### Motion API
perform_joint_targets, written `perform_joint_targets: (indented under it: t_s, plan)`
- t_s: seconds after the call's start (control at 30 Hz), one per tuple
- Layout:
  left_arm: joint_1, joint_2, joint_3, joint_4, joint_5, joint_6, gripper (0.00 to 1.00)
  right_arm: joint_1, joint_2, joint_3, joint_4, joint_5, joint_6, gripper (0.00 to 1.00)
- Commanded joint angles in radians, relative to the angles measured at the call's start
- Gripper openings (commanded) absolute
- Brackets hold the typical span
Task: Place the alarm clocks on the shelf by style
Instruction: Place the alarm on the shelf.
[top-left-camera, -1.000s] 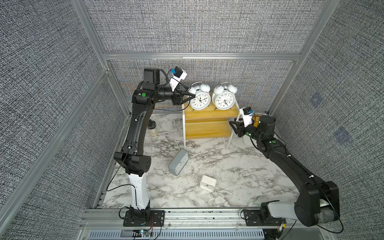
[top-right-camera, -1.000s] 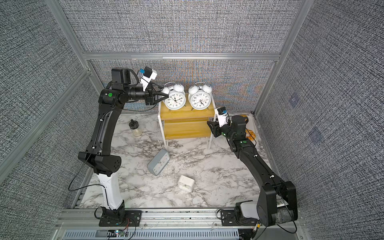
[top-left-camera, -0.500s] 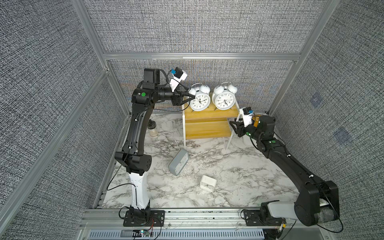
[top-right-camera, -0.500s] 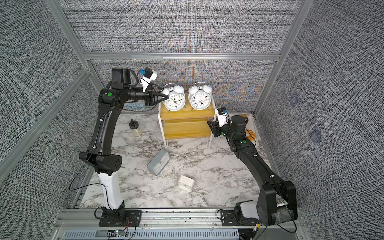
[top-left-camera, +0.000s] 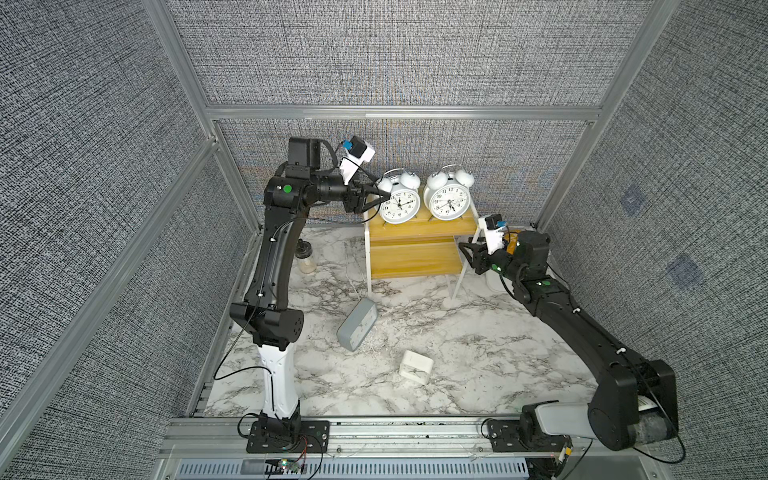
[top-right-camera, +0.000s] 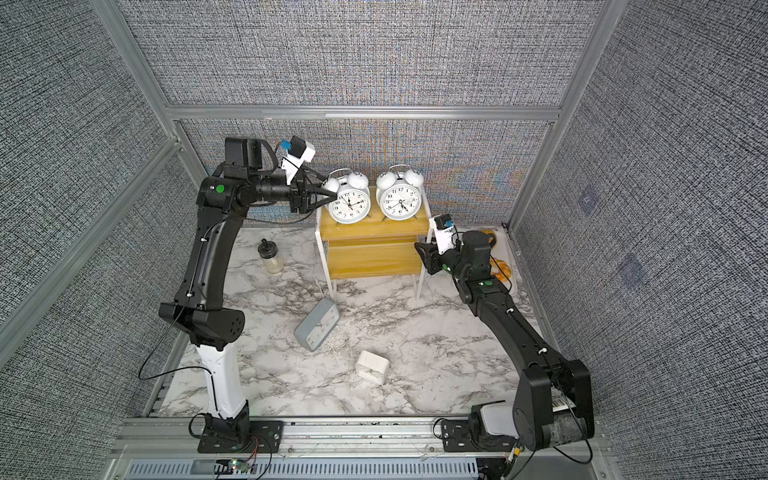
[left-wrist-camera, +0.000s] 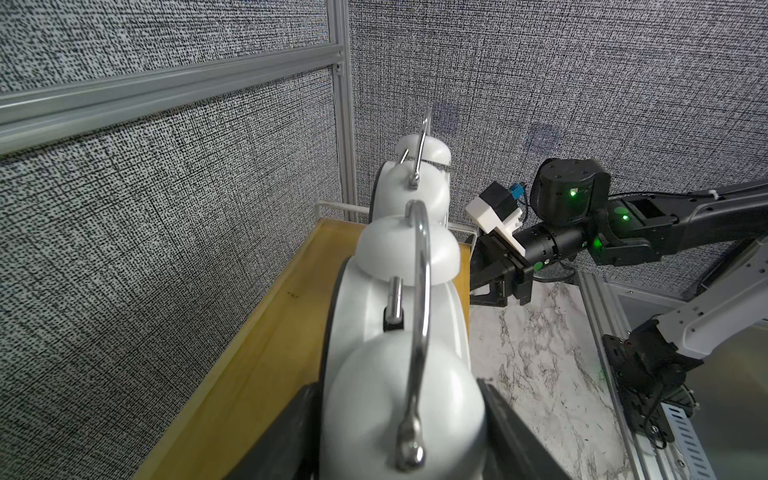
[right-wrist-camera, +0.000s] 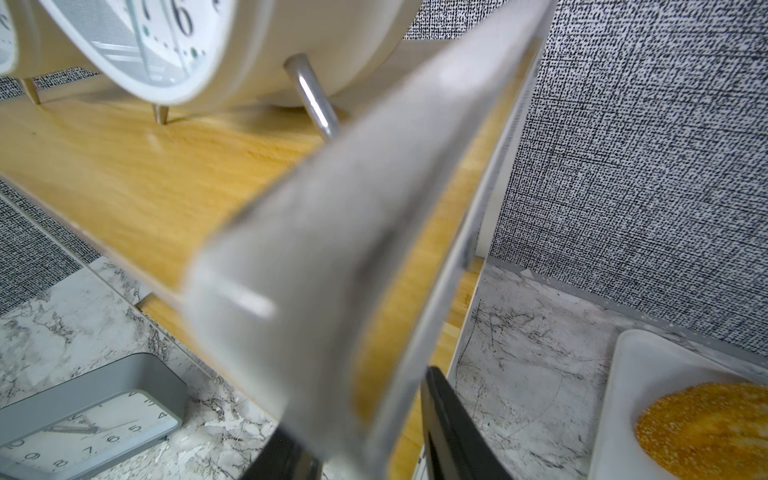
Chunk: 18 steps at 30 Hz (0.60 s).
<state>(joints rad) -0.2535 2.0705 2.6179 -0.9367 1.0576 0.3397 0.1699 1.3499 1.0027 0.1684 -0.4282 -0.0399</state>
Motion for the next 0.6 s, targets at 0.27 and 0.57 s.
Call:
perform_joint_targets:
  t_s: [0.27, 0.57]
  plan:
    - [-0.002, -0.002, 0.002, 0.041, 0.010, -0.018, 0.85, 0.001, 0.005, -0.001, 0.019, -0.005, 0.005, 0.41]
    - [-0.001, -0.075, -0.134, 0.009, -0.111, 0.065, 0.96, 0.002, 0.006, -0.006, 0.016, -0.001, 0.004, 0.41]
